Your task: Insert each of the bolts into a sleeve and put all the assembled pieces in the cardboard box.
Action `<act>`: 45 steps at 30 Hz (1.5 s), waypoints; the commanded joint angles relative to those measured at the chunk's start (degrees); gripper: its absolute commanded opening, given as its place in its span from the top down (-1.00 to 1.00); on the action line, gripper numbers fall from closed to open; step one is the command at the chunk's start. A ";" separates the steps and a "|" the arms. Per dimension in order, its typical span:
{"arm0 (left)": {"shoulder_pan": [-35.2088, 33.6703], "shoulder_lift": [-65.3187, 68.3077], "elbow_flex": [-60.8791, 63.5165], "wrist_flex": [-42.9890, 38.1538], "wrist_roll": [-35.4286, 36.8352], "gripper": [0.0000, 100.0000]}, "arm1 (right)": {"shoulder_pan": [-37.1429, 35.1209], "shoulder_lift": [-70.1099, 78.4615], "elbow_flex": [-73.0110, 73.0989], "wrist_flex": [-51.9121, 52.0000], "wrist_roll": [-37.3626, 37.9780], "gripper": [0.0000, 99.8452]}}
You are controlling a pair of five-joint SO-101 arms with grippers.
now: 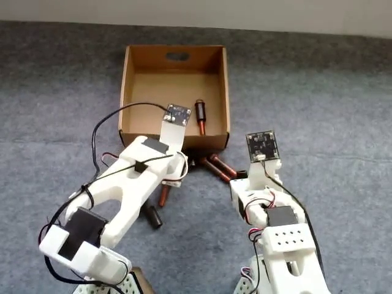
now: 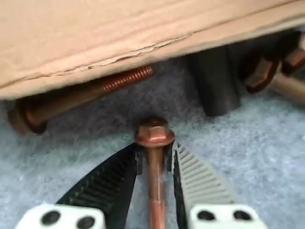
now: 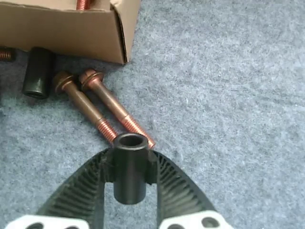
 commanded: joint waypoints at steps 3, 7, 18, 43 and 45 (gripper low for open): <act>1.27 -1.98 -0.04 -2.90 -0.44 0.73 | 0.57 -0.75 -0.40 -1.01 -0.09 0.99; 1.45 -2.07 0.13 -2.73 -0.44 0.75 | 0.57 -0.75 -0.40 -1.01 -0.09 0.99; 1.54 -2.68 0.40 -2.73 -0.18 0.98 | 0.57 -0.92 -0.40 -1.01 -0.09 0.99; 1.54 -52.79 13.32 -2.81 -5.27 0.98 | 0.22 -28.70 3.82 0.22 -0.26 0.99; 1.54 -56.84 12.97 -2.99 -5.80 0.98 | 0.22 -29.05 2.15 -1.01 -0.18 0.99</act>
